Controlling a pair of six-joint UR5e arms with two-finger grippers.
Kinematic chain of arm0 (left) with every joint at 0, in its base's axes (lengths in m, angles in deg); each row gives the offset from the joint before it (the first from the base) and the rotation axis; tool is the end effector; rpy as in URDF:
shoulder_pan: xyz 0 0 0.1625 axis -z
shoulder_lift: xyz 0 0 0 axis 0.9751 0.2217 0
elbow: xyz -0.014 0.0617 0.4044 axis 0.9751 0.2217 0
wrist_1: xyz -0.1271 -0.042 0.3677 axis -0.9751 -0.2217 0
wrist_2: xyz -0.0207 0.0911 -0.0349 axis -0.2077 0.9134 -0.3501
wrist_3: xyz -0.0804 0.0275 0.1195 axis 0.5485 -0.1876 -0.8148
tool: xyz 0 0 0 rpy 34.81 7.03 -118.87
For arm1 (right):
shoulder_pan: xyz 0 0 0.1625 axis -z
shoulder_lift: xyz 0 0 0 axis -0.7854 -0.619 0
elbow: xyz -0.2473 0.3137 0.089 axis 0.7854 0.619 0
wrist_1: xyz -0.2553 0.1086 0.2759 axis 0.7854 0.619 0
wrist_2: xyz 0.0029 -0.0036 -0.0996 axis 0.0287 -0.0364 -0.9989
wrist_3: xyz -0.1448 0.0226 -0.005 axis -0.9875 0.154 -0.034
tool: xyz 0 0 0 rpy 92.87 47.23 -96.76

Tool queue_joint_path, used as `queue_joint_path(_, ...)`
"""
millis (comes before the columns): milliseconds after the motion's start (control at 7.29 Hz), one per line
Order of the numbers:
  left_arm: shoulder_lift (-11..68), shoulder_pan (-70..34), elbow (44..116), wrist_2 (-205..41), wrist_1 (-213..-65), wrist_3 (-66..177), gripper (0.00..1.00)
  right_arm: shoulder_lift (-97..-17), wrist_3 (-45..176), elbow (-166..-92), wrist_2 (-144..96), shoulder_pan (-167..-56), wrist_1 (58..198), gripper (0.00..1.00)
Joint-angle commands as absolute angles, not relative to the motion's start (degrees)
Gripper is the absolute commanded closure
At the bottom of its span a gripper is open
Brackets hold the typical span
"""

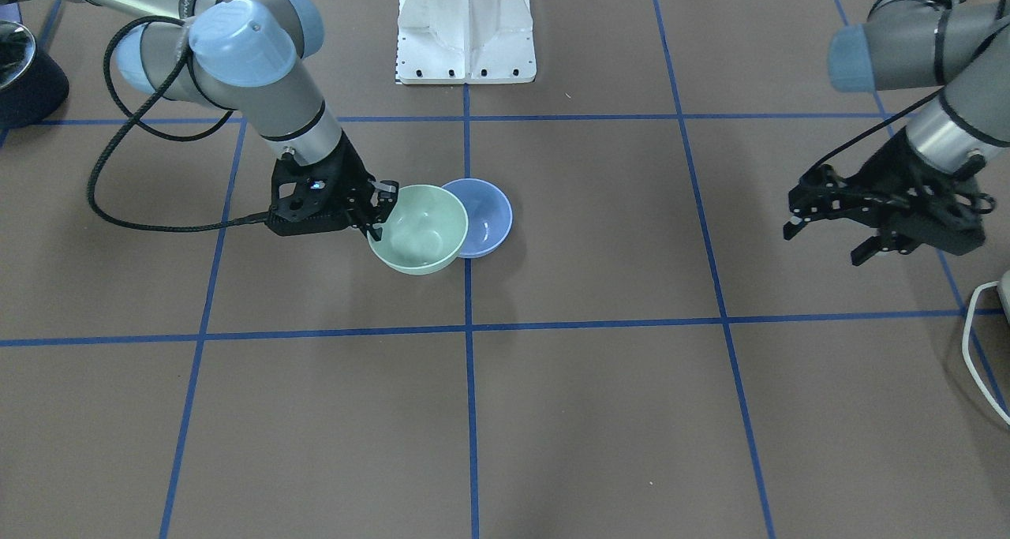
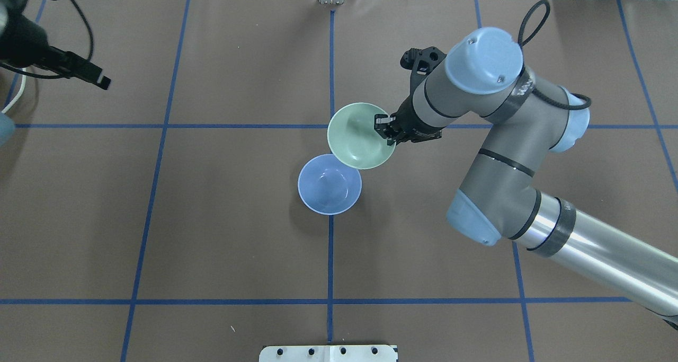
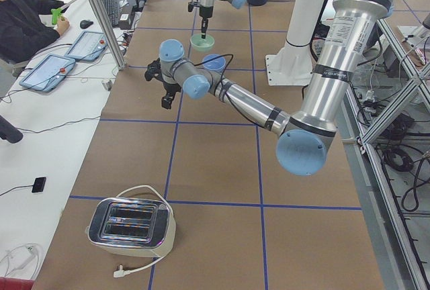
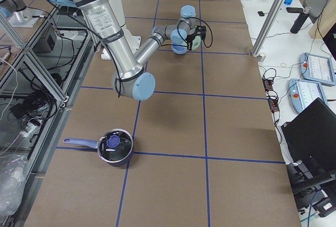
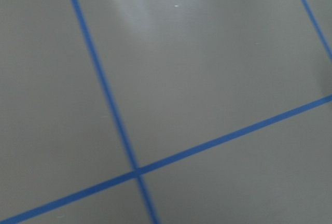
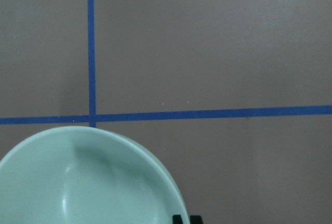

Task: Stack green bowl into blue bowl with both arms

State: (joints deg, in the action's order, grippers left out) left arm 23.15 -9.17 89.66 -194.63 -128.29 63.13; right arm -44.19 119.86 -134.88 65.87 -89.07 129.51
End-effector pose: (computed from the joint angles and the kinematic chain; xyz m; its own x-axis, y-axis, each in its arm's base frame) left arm 0.1879 -0.5485 0.4198 0.5662 0.3675 -0.7378 -0.0733 0.9140 0.3991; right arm -0.4830 -0.4636 0.2573 0.5442 0.0339 0.8383 -0.1355 0.9896 0.0479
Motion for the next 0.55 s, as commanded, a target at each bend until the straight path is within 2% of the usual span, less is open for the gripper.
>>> queue_joint_path(0, 18.4, -1.4, 89.5, -197.1, -126.1, 52.4, 0.02, -42.9, 122.2, -135.0, 62.3, -83.9, 129.6, 1.0)
queue_joint_path(411, 16.4, 4.3, 89.5, -199.6, -125.0, 51.6, 0.02, -42.9, 122.4, -134.7, 59.6, -80.8, 129.6, 1.0)
